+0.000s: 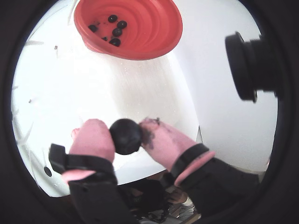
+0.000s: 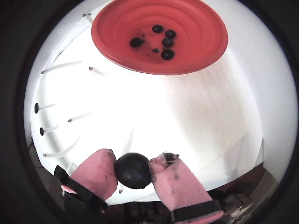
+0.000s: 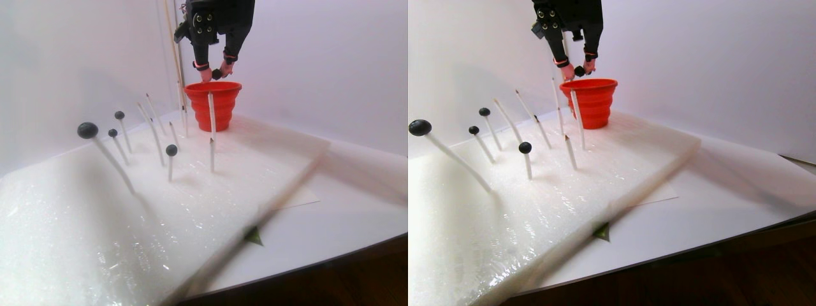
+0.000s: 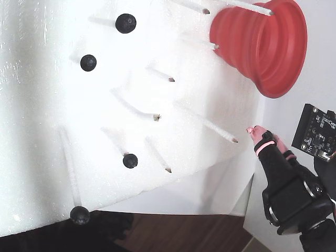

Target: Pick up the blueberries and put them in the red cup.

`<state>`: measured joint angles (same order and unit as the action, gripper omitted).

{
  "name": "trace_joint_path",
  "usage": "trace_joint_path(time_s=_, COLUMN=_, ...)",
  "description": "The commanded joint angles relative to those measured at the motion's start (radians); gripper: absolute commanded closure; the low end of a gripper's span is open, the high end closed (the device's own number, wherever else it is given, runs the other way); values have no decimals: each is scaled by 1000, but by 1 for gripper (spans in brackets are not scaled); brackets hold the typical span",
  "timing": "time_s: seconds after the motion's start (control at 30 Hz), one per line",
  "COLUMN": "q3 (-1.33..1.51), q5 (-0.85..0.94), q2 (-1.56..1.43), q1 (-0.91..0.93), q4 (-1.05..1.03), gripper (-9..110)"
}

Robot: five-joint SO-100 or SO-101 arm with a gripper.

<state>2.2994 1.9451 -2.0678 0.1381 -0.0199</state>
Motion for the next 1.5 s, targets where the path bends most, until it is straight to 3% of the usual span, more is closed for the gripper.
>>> trace_joint_path(time_s=0.0, q3=-120, q5=-9, q2=-2, q1=-6, q4=12, gripper=89)
trace_joint_path(time_s=1.47, q3=-489, q5=-75, q2=301, q1=-52, q4=104, gripper=87)
